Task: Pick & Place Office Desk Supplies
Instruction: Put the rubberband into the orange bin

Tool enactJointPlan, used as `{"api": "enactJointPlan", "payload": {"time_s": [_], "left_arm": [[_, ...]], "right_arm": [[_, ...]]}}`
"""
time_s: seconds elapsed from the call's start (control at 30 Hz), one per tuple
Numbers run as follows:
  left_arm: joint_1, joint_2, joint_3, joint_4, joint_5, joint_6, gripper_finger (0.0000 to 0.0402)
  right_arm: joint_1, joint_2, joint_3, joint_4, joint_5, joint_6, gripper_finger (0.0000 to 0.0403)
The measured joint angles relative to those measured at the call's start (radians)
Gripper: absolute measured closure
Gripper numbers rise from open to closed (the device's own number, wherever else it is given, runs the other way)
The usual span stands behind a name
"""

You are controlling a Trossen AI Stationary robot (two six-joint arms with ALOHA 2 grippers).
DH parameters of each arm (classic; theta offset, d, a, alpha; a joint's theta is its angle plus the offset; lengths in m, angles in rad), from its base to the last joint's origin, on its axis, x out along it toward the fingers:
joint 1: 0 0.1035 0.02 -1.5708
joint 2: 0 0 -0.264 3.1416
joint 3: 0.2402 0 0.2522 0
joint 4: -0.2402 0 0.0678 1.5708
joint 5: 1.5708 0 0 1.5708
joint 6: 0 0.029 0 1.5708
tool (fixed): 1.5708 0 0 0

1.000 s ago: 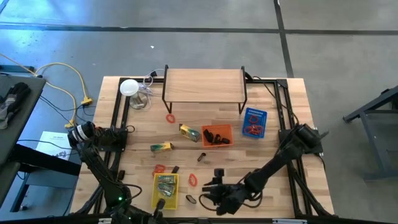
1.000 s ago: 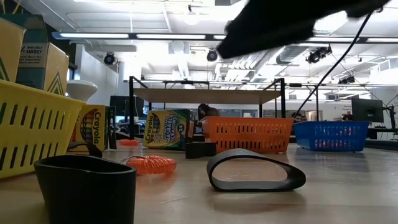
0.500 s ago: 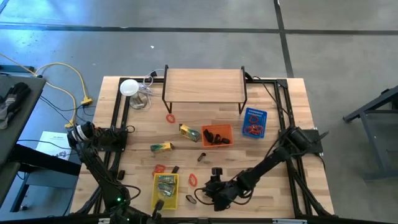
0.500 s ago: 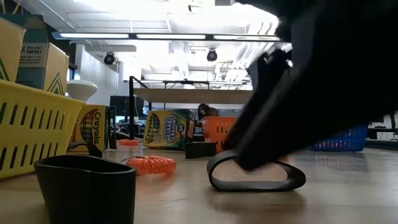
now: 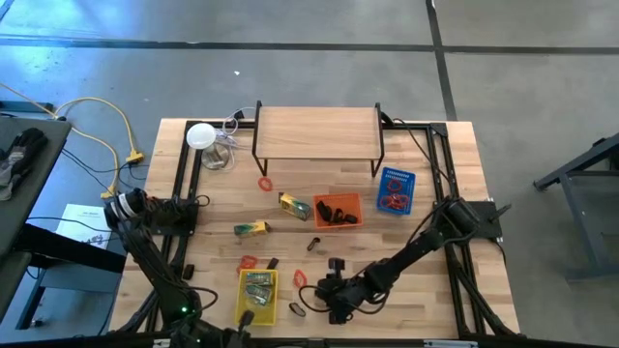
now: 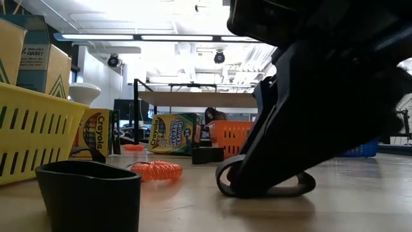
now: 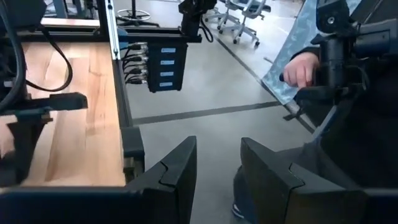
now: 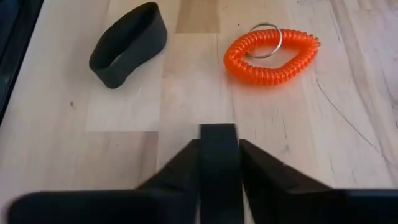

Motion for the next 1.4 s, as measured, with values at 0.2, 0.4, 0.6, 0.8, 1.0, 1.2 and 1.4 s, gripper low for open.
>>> {"api": "enactJointPlan", "payload": {"time_s": [0.2, 0.4, 0.6, 0.8, 1.0, 1.2, 1.4], "left_arm": [[0.003, -0.067, 0.0, -0.139, 0.004, 0.016, 0.0281], [0.006, -0.143, 0.0, -0.303, 0.0, 0.016, 0.0281], [0.007, -0.147, 0.0, -0.314, -0.018, 0.016, 0.0281], [0.003, -0.147, 0.0, -0.315, -0.018, 0.016, 0.0281], [-0.014, -0.146, 0.0, -0.319, -0.011, -0.024, 0.0281], [-0.046, -0.146, 0.0, -0.324, -0.008, -0.037, 0.0281], [-0.056, -0.146, 0.0, -0.326, -0.008, -0.013, 0.0281]], "right_arm": [[0.003, -0.052, -0.002, -0.078, 0.035, 0.0, 0.0395], [0.001, -0.156, -0.003, -0.129, 0.239, -0.05, 0.0398], [-0.07, -0.288, 0.0, -0.315, 0.561, -0.02, 0.0399], [-0.232, -0.338, -0.001, -0.531, 0.493, 0.181, 0.0399], [-0.398, -0.297, -0.001, -0.583, 0.165, 0.261, 0.0395], [-0.43, -0.297, -0.001, -0.568, 0.117, 0.253, 0.0344], [-0.406, -0.297, -0.001, -0.566, 0.149, 0.215, 0.0267]]}}
